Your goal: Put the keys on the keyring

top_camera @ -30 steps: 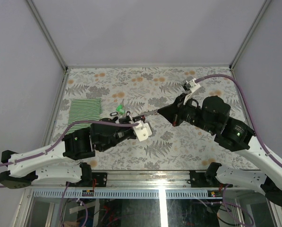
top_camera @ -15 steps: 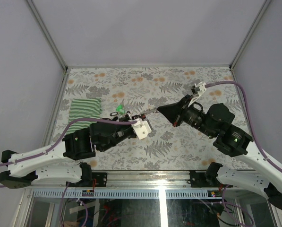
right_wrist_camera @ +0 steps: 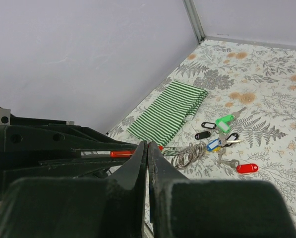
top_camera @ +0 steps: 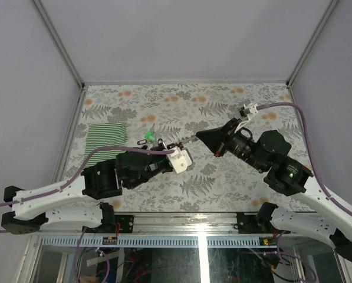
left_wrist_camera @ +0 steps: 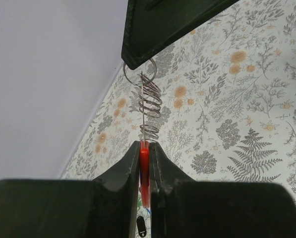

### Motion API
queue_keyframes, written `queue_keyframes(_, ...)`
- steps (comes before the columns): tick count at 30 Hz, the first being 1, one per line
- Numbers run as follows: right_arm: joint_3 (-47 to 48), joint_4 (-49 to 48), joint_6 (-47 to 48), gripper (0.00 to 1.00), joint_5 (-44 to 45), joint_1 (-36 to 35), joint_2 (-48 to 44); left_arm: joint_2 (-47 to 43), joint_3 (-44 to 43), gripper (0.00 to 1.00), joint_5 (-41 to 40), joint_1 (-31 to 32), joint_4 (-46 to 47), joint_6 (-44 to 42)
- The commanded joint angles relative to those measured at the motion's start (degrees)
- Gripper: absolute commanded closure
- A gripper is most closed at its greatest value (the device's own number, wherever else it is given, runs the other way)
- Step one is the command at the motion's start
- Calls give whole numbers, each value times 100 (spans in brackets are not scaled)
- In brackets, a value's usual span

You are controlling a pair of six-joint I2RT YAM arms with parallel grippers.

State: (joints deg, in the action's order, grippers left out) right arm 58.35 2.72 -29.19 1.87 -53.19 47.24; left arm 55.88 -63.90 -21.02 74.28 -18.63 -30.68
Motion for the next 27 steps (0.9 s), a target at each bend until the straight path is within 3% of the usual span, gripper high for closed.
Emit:
queue_keyframes(1, 424, -241, 11, 100, -115, 27, 191, 99, -28, 100, 100, 115, 395, 71)
queue_keyframes(27, 1557, 1470, 1061, 100, -417, 23, 626, 174, -94, 100, -1346, 118, 615, 124)
